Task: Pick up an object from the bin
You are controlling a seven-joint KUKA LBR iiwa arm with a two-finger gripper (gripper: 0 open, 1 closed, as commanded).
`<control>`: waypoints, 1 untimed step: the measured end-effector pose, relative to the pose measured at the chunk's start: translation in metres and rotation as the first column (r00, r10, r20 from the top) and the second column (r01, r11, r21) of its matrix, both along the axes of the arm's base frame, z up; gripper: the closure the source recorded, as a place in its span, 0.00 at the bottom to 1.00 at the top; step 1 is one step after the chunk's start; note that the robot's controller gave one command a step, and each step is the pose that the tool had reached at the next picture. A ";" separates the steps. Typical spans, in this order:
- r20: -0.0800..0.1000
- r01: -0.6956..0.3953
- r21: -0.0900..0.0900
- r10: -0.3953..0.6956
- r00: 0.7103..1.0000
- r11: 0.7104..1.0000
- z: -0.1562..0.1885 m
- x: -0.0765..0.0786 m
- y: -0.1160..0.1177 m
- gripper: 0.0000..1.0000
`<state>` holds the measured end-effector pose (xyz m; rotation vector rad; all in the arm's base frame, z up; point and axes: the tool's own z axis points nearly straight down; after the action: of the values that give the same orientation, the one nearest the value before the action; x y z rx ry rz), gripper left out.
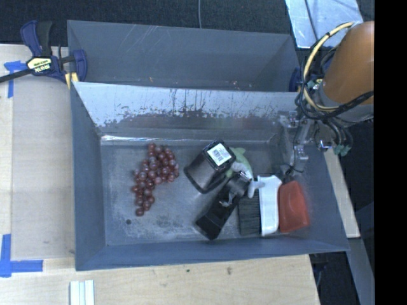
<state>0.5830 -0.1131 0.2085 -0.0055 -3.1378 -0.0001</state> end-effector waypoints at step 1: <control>0.008 -0.003 -0.001 0.003 1.000 1.000 0.005 0.001 0.001 0.00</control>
Offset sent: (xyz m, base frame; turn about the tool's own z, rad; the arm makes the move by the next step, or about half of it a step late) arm -0.0414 0.0608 -0.1385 -0.0929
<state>0.5841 -0.1125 0.2136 -0.0010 -3.1458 0.0015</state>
